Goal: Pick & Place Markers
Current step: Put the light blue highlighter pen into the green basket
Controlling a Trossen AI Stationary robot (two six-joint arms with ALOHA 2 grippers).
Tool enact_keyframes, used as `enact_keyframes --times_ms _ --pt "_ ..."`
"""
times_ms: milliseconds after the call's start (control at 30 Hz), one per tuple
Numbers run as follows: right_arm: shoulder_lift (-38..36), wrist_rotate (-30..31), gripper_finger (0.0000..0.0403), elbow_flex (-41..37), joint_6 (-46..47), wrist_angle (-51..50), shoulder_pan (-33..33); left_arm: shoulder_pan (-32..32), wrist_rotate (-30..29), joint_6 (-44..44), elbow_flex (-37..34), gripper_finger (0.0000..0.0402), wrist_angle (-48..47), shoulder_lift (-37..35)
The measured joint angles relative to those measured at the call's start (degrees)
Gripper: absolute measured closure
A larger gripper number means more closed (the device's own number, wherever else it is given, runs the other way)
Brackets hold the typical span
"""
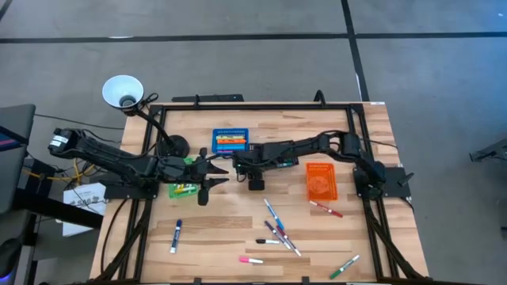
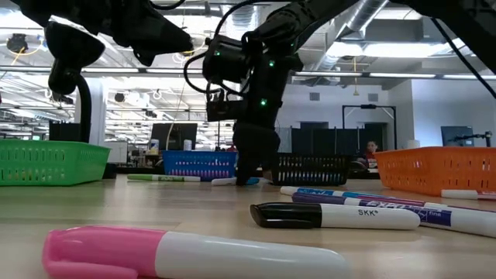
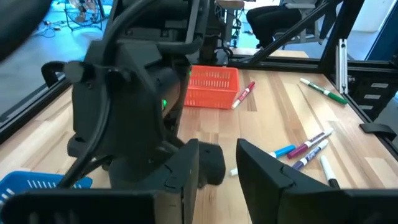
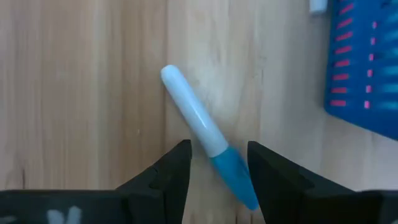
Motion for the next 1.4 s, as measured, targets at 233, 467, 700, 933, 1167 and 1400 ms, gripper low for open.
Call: enact_keyframes --times_ms 233,467,700,933,1167,1400 --pt "0.59 -6.54 0.0326 0.17 0.46 -0.40 -0.95 0.00 0.00 0.00 0.00 0.0298 0.04 0.02" --pt "-0.28 -7.77 0.0380 -0.26 6.82 2.13 -0.56 0.00 0.00 0.00 0.00 0.0298 0.08 0.02" --pt "-9.14 -7.99 0.0354 -0.25 11.03 3.84 3.06 -0.04 0.00 -1.79 0.00 0.0298 -0.27 -0.59" --pt "-24.22 0.49 0.0380 -2.56 8.94 4.28 8.82 -0.82 -0.02 -2.10 0.00 0.0298 -0.39 -1.99" --pt "-31.43 3.88 0.0348 -26.15 10.85 36.98 12.96 -0.94 0.29 -3.04 0.00 0.0298 -0.54 -1.93" --pt "-31.06 5.15 0.0375 -42.67 14.47 75.71 13.44 -0.94 6.35 -2.99 0.00 0.0298 -0.59 -1.91"
